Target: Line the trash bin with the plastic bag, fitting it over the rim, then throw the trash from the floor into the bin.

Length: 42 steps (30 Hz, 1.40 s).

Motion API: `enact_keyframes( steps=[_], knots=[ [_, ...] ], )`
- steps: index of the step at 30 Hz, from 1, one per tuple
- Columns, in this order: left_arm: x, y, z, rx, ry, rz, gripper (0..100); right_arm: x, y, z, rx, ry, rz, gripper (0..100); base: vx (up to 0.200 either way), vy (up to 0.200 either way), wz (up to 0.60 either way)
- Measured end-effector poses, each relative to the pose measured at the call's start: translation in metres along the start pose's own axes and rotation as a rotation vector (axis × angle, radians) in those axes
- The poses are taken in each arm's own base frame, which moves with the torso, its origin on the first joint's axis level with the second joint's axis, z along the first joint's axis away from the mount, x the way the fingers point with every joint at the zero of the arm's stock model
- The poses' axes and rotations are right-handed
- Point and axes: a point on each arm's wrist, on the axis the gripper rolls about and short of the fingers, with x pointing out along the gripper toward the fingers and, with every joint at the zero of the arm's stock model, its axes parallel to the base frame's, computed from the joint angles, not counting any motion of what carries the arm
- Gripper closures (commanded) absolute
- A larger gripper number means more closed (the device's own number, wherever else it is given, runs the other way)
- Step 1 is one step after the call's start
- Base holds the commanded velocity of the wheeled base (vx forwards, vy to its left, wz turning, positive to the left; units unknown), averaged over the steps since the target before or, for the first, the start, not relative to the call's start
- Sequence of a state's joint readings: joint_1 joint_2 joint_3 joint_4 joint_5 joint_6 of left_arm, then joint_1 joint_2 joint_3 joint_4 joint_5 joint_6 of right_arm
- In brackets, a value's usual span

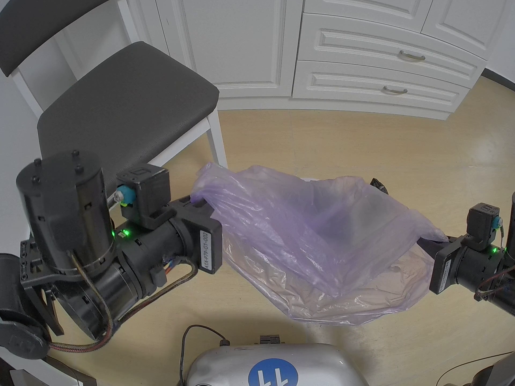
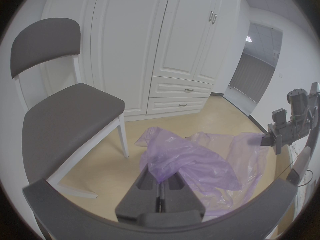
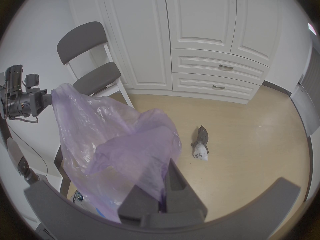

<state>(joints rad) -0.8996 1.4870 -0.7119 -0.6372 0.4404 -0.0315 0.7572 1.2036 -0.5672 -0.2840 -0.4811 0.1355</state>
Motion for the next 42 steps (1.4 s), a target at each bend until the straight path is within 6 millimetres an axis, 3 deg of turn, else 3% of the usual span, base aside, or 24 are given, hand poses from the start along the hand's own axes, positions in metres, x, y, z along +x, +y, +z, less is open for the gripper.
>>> enact_keyframes(
  steps=[14, 23, 28, 42],
  knots=[
    [0.012, 0.029, 0.007, -0.025, -0.019, 0.073, 100, 0.009, -0.007, -0.004, -0.016, 0.028, -0.072, 100, 0.0, 0.0, 0.0],
    [0.02, 0.03, 0.006, -0.053, -0.033, 0.077, 100, 0.012, -0.019, -0.002, -0.025, 0.026, -0.136, 100, 0.0, 0.0, 0.0],
    [0.036, 0.025, 0.005, -0.097, -0.107, 0.069, 100, 0.017, -0.018, -0.001, -0.005, 0.011, -0.128, 100, 0.0, 0.0, 0.0],
    [0.085, 0.0, -0.033, -0.158, -0.06, -0.006, 100, 0.074, -0.006, -0.01, 0.155, -0.052, -0.057, 100, 0.0, 0.0, 0.0]
  ],
)
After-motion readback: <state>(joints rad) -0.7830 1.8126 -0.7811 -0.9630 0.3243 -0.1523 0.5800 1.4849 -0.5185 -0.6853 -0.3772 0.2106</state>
